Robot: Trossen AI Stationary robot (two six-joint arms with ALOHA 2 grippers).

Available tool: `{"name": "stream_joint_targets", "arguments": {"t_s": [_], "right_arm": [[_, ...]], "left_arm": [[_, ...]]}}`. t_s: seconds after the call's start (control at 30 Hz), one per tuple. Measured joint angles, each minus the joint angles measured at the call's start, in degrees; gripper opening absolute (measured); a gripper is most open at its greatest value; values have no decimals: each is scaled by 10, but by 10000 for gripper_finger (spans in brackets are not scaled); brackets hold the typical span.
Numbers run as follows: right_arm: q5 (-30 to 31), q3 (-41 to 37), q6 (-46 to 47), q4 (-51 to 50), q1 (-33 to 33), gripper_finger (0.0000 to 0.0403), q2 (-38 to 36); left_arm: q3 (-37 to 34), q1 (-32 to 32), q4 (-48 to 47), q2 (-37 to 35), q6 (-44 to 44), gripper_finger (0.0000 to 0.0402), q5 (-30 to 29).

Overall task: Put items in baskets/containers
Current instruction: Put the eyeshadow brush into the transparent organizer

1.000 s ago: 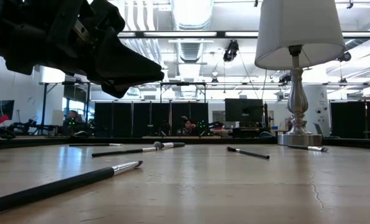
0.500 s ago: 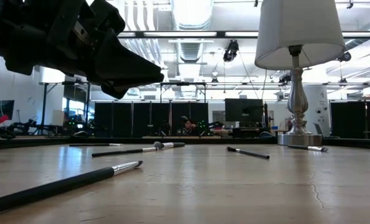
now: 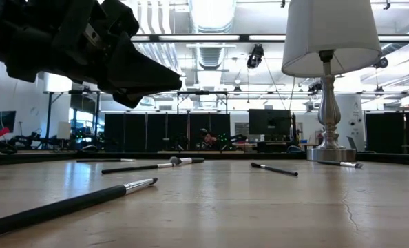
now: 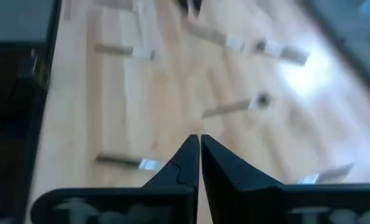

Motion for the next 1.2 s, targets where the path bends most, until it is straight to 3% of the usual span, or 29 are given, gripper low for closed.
{"name": "stream_joint_targets", "arguments": {"t_s": [0.13, 0.23, 0.33, 0.47, 0.67, 0.87, 1.2], "right_arm": [[41, -51, -80, 72, -20, 8, -52], [35, -116, -172, 190, -51, 8, -98], [5, -193, -292, 337, -93, 8, -148], [-77, -294, -476, 558, -173, 8, -210], [-283, -408, -682, 832, -326, 8, -256], [-411, -462, -725, 954, -457, 8, -222], [-393, -446, -729, 1069, -556, 8, -104]], "left_arm": [[0, 0, -3, 0, 2, 32, -1], [0, 0, -7, 0, 6, 5, -1], [0, 0, -8, 0, 11, 3, -1], [0, 0, -14, 0, 12, 1, -1], [0, 0, -19, 0, 14, 0, -1], [0, 0, -32, 0, 15, 0, 0], [0, 0, -53, 0, 8, 0, -5]]}}
